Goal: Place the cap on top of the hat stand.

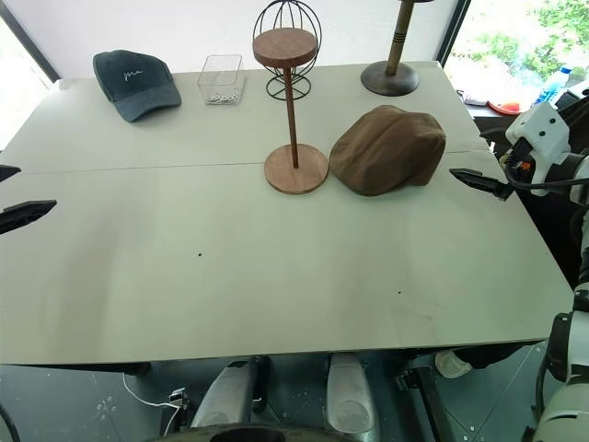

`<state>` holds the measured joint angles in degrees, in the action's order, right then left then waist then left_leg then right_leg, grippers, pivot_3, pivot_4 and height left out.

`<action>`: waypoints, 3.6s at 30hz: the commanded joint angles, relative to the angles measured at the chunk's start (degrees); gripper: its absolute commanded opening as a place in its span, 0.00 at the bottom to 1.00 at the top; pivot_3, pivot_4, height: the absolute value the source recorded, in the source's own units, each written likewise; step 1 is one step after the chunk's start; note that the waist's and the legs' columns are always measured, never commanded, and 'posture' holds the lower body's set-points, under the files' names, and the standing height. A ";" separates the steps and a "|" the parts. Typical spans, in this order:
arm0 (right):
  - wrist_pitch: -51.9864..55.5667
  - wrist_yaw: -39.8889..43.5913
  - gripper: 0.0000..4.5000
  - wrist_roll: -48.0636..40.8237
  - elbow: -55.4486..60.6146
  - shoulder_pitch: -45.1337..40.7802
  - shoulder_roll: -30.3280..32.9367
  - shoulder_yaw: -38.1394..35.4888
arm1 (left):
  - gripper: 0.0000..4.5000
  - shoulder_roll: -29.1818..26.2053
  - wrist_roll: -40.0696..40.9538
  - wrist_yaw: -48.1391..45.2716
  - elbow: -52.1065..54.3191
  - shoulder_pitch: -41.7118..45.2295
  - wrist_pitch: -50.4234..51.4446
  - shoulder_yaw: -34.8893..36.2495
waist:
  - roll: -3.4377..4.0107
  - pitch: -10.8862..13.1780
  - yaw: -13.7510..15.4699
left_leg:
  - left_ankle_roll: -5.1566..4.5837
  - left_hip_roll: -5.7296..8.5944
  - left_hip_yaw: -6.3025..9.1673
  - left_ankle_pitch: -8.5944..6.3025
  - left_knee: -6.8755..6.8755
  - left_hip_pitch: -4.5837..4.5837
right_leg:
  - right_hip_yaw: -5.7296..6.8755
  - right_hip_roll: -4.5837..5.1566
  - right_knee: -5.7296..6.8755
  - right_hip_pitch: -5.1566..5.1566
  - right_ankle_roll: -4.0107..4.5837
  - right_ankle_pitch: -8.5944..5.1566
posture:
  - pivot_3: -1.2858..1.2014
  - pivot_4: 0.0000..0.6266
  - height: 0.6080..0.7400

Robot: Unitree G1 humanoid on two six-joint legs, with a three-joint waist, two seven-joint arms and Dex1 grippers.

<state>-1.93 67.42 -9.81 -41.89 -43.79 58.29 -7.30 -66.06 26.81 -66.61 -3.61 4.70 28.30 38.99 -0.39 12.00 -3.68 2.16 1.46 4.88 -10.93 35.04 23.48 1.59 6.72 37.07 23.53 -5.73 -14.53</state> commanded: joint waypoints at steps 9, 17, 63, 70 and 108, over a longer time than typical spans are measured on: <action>2.45 1.15 1.00 -2.01 2.30 -1.32 1.08 -2.12 | 0.99 -2.70 2.40 -1.09 1.70 1.91 4.48 1.20 | 0.00 0.00 -0.02 | 0.00 -0.03 -0.06 0.00 0.00 -0.02 | -0.01 0.00 0.00 0.00 0.01 0.00 | 0.52 0.24 1.00; 2.12 -1.55 1.00 0.61 9.03 0.38 1.59 -0.83 | 0.99 -4.47 8.95 -0.99 5.58 11.40 12.27 -5.05 | 0.00 0.00 0.33 | 0.00 -0.06 -0.09 0.00 0.02 -0.02 | 0.00 0.00 0.02 -0.02 -0.03 0.00 | 0.52 0.24 1.00; 26.53 -53.66 1.00 46.41 12.45 0.97 -32.15 32.32 | 0.99 6.93 12.86 -15.54 6.21 45.72 19.54 -38.07 | -0.87 -0.35 1.48 | -0.01 -0.31 -0.03 0.02 0.21 -0.14 | 0.00 -0.37 0.03 -0.26 0.03 0.08 | 0.52 0.24 1.00; 20.18 -57.82 1.00 44.94 -0.82 -3.55 -31.58 31.47 | 0.99 6.67 12.94 -14.64 6.48 45.28 19.64 -37.10 | -0.98 -0.41 1.82 | -0.01 -0.28 -0.02 0.02 0.22 -0.13 | 0.00 -0.33 -0.02 -0.32 0.11 0.13 | 0.52 0.24 1.00; -2.11 -46.86 0.01 37.96 10.65 -34.47 -21.04 21.35 | 1.00 4.81 18.06 -1.69 1.62 51.38 23.69 -22.72 | -0.62 0.15 -0.71 | 0.00 -0.33 -0.13 0.02 -0.31 -0.01 | -0.07 -0.37 0.04 0.17 -0.25 0.12 | 0.52 0.24 1.00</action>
<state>-2.41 20.65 29.77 -30.67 -75.98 38.66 14.88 -59.47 44.67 -68.49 -2.27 55.02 52.97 13.86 -1.02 12.15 -4.39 2.16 1.13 4.75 -10.90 34.73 23.49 1.51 6.35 37.11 23.70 -5.97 -14.40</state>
